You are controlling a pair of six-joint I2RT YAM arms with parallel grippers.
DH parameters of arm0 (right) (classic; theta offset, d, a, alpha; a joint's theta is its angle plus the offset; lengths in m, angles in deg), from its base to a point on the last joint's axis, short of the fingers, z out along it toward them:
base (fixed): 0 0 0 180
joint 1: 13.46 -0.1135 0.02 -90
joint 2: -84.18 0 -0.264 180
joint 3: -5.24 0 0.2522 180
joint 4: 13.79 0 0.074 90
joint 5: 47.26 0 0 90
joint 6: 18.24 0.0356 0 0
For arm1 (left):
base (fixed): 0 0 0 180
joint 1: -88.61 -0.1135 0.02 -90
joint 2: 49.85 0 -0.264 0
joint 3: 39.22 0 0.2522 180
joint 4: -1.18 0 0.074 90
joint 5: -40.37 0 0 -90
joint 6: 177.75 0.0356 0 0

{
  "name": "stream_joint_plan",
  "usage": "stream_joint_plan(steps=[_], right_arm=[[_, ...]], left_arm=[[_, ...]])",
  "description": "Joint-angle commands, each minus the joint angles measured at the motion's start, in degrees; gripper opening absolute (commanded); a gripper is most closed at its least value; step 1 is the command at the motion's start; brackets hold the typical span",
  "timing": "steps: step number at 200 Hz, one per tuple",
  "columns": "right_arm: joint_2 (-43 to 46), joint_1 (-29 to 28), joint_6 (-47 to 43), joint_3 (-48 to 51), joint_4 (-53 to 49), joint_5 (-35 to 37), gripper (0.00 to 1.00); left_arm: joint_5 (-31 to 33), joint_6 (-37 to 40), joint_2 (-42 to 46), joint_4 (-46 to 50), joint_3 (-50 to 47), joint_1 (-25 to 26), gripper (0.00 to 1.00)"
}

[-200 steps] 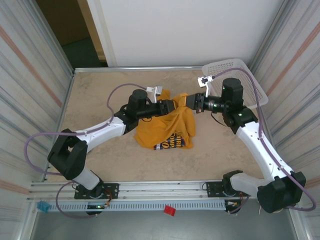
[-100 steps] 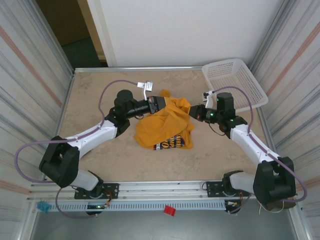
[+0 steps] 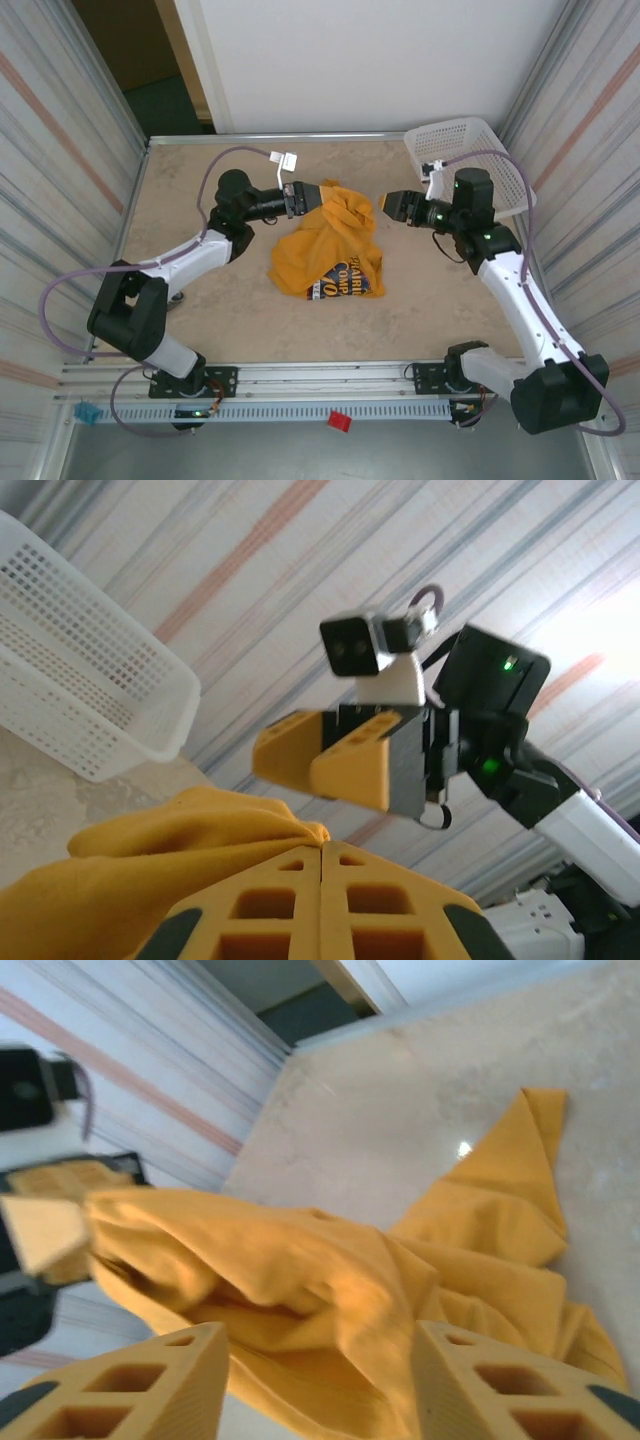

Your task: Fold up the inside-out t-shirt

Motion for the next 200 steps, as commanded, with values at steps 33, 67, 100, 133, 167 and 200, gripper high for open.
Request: stream_joint_plan(steps=[33,67,100,133,167,200], right_arm=[[-5.95,-7.62,-0.94,-5.84,1.92,-0.3,0.43],[-11.11,-12.13,0.19,-6.91,5.48,1.8,0.42],[-12.68,-10.93,0.25,-7.7,4.92,2.06,0.0],[-6.58,-5.83,-0.76,-8.66,1.63,-3.15,0.0],[-0.16,-3.37,-0.39,-10.98,0.0,-11.64,0.0],[1.64,-3.39,3.57,-10.85,5.52,-17.35,0.0]], left_arm=[[-2.82,0.87,1.53,0.4,1.89,-0.02,0.0],[-2.36,1.4,2.48,1.55,2.17,0.07,0.0],[-1.88,2.63,3.61,3.31,1.69,0.07,0.0],[3.17,7.69,5.4,9.42,-0.4,-0.46,0.0],[8.53,9.57,6.05,11.87,-2.14,-2.03,0.0],[13.39,15.56,8.52,20.81,-0.53,-2.47,0.5]])
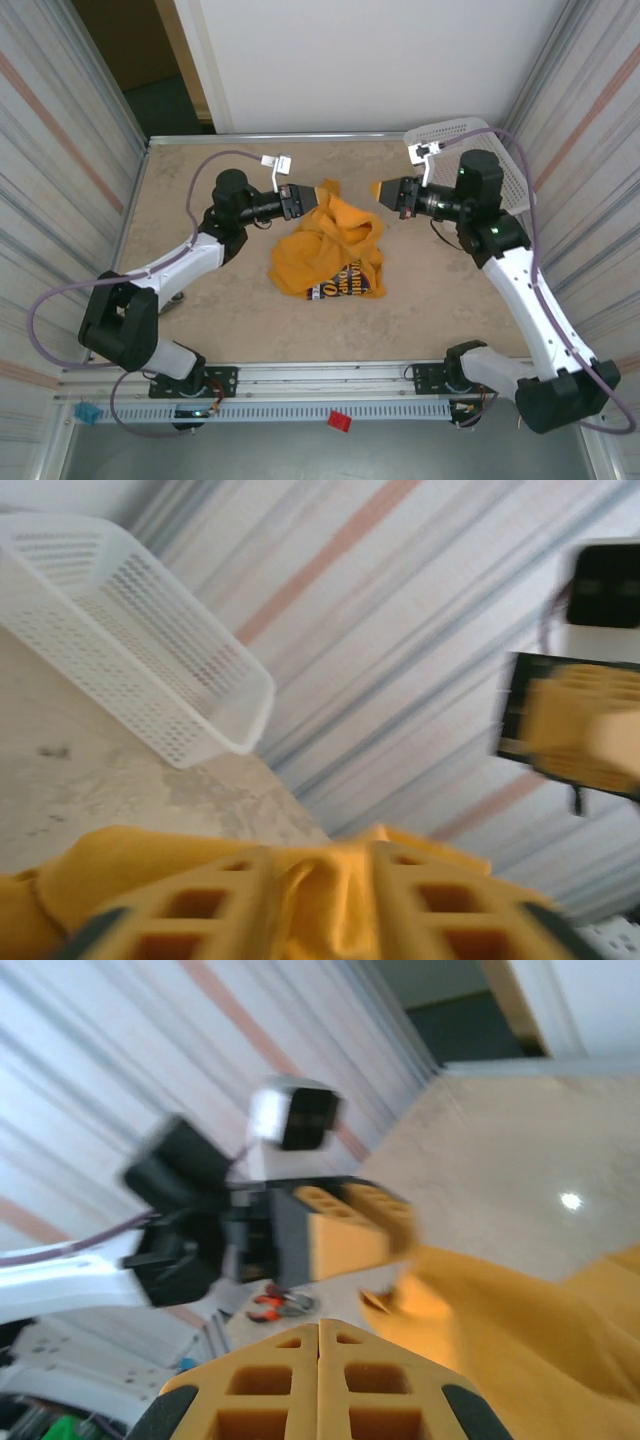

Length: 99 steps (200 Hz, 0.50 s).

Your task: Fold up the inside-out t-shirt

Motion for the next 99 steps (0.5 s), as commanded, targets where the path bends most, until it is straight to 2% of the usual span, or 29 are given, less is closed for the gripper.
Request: stream_joint_plan(steps=[1,18,32,47,56,76,99], right_arm=[[1.17,0.32,2.97,-0.85,3.57,-6.06,0.0],[0.36,0.32,3.02,-0.82,3.97,-4.68,0.0],[-0.98,0.32,2.73,-0.45,3.17,-2.57,0.0],[-2.98,-0.59,0.72,0.33,-0.95,2.66,0.0],[-4.49,-1.88,-0.44,1.44,-4.13,7.03,0.16],[-6.79,-8.16,-3.23,5.78,-9.21,18.18,0.34],[-9.3,-16.5,-2.24,11.8,-9.53,27.9,0.45]], left_arm=[[5.49,6.68,4.32,7.13,0.86,-0.79,0.5],[7.82,10.5,7.56,12.26,1.24,-0.79,0.53],[9.43,12.07,9.9,15.18,0.54,-0.71,0.49],[10.34,11.57,11.74,15.89,-1.43,-0.73,0.49],[10.98,11.13,12.91,16.44,-2.77,-0.68,0.5],[15.34,10.95,16.6,20.47,-6.29,-0.44,0.55],[25.56,11.13,22.36,29.31,-9.8,-0.61,0.61]])
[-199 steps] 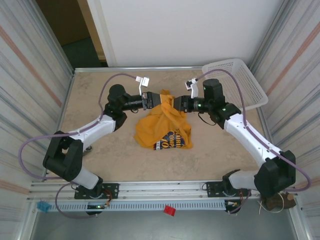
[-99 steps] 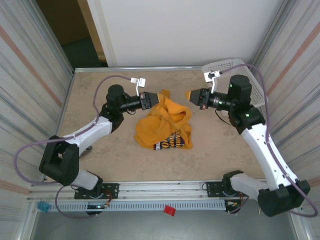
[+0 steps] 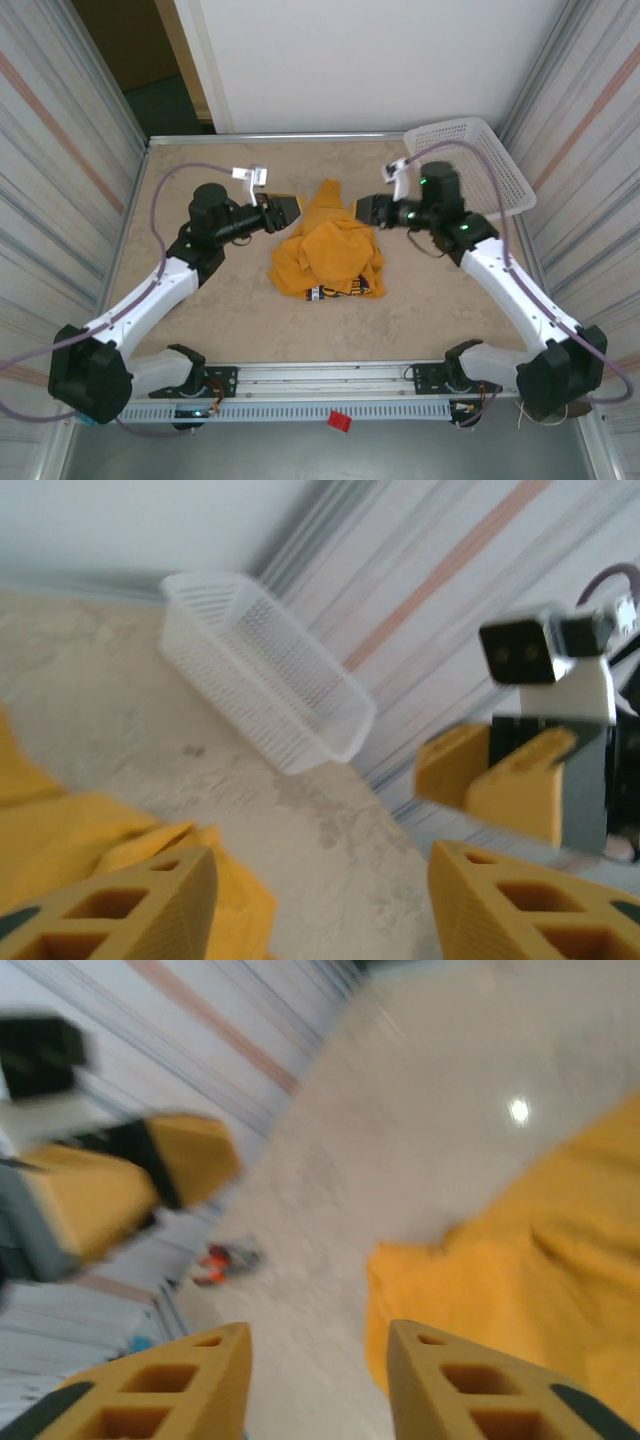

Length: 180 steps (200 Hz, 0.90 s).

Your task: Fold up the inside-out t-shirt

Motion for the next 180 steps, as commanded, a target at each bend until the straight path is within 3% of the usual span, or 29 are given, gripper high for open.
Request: stream_joint_plan(steps=[1,35,74,89,108,145,180], right_arm=[[-2.37,-7.24,-0.89,5.18,-5.42,13.64,0.45],[-12.55,-16.98,1.08,4.44,-4.62,22.68,0.54],[-26.19,-20.65,1.39,-4.1,-5.76,27.3,0.54],[-30.46,-20.75,1.61,-7.42,-7.15,29.4,0.44],[-32.5,-20.43,0.77,-9.6,-8.58,29.91,0.0],[-23.6,-17.58,-1.06,-7.34,-9.72,25.34,0.0],[-16.01,-13.27,-0.11,-4.52,-9.61,19.22,0.0]], left_arm=[[11.45,1.44,5.28,10.41,-3.46,-0.09,0.61],[21.74,-2.16,10.62,18.1,-6.48,-2.0,0.65],[21.7,-3.65,11.03,21.84,-6.38,-2.77,0.65],[20.84,-2.87,10.84,23.05,-6.42,-2.77,0.65],[19.94,-0.98,11.11,24.62,-6.9,-2.73,0.65],[15.46,5.47,10.22,27.71,-8.03,-2.36,0.65],[15.28,10.98,6.72,25.66,-9.82,3.72,0.65]])
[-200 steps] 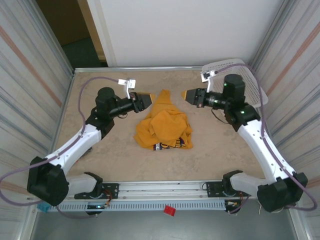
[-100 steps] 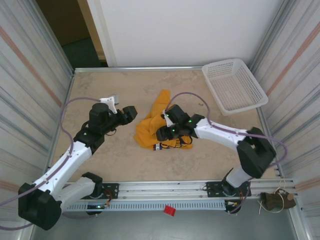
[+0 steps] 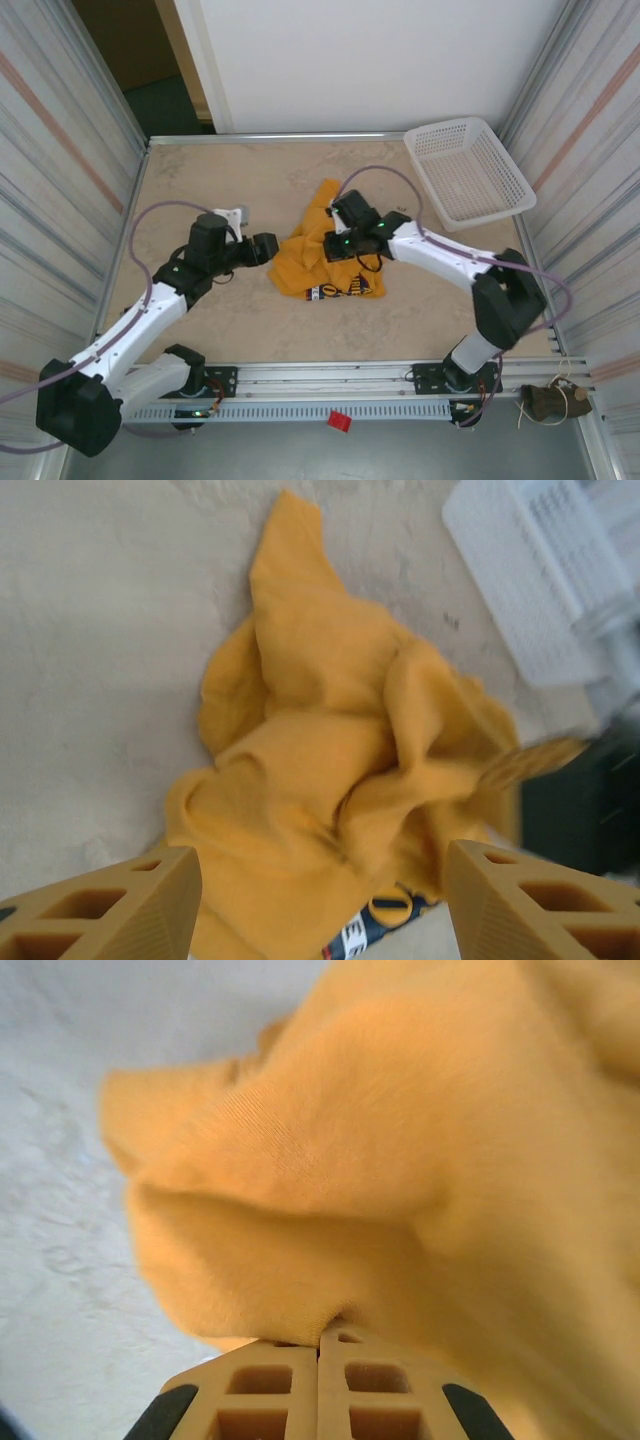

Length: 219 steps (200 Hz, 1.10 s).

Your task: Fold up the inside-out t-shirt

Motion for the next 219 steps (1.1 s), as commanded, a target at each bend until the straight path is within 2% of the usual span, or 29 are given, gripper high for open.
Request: stream_joint_plan(steps=[1,38,73,112,142,156,177,198,209,219], right_arm=[[5.55,2.33,-0.08,1.49,-0.98,-4.76,0.0],[7.82,4.66,1.45,3.37,1.45,-10.66,0.0],[8.08,5.57,1.77,3.84,2.54,-13.03,0.0],[8.76,5.59,1.58,3.84,2.77,-15.22,0.0],[9.76,5.56,2.16,3.91,3.1,-15.91,0.0],[10.28,5.53,2.46,3.92,3.56,-16.65,0.0],[11.08,6.16,2.47,4.34,3.89,-16.53,0.0],[10.46,9.31,3.42,5.56,5.32,-16.43,0.0],[9.23,11.41,4.62,5.96,6.74,-16.23,0.0],[7.46,13.25,5.33,5.67,8.19,-16.08,0.0]], left_arm=[[-1.59,5.99,-2.16,-0.44,-1.42,3.79,0.65],[-0.95,7.87,-7.99,-7.37,-0.72,10.2,0.64],[2.93,10.31,-14.15,-8.82,2.52,15.13,0.63],[4.83,10.24,-20.02,-12.32,5.51,16.59,0.63],[3.62,10.81,-24.57,-13.66,9.36,16.59,0.62],[2.52,11.32,-26.83,-13.83,10.68,16.59,0.51],[0.79,13.0,-27.98,-13.16,11.75,16.26,0.0],[-6.66,13.64,-23.64,-12.57,10.85,13.64,0.0],[-14.22,12.21,-19.65,-14.18,9.15,10.89,0.0],[-23.96,8.79,-16.24,-17.94,7.66,7.39,0.0]])
